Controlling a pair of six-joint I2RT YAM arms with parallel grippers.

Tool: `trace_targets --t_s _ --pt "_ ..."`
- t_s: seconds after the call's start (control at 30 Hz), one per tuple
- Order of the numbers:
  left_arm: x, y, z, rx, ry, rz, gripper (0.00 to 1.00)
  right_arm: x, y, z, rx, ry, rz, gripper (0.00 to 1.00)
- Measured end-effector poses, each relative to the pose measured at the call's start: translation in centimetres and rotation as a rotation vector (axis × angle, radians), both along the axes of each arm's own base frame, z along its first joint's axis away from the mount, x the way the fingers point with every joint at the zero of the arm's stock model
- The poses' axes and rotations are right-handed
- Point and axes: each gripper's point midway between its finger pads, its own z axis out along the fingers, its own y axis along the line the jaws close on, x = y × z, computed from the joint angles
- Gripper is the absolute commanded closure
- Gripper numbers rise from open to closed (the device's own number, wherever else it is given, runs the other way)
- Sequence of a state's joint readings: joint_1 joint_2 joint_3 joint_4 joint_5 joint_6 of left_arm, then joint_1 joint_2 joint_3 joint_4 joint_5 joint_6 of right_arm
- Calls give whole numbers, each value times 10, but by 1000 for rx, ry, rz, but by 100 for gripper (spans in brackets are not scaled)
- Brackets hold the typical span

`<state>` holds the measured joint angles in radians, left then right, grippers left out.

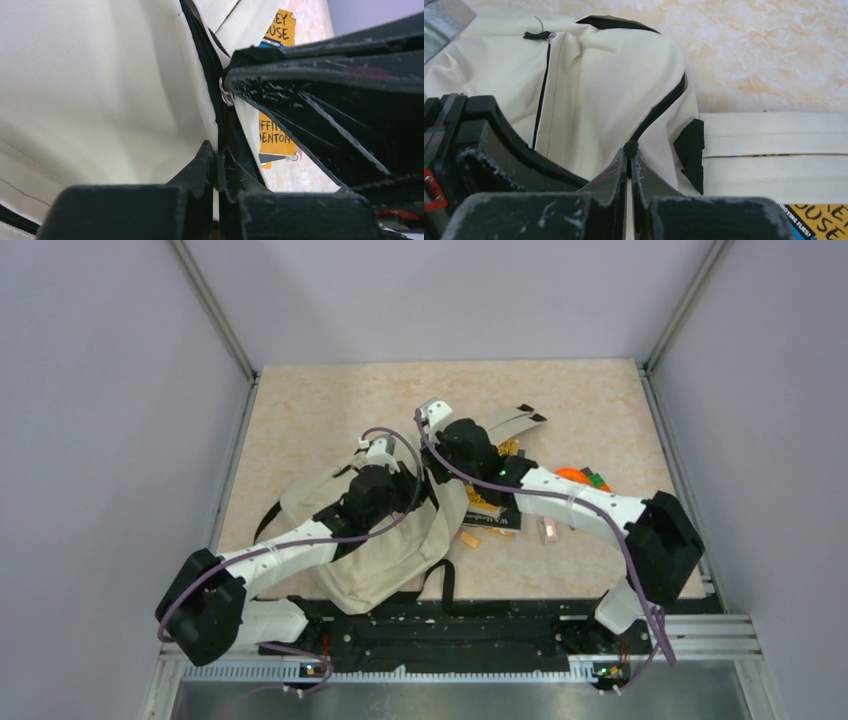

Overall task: Pack the student bag
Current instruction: Unzip the student bag at the center of the board.

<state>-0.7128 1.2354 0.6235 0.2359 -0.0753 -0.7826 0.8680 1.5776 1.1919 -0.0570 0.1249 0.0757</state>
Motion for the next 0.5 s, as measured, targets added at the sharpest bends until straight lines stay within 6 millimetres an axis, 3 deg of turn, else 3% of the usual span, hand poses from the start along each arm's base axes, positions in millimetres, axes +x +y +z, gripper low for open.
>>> trace_targets --t_s 0.5 --pt "-5 8 -29 29 47 15 100 28 13 -20 -120 -32 -12 100"
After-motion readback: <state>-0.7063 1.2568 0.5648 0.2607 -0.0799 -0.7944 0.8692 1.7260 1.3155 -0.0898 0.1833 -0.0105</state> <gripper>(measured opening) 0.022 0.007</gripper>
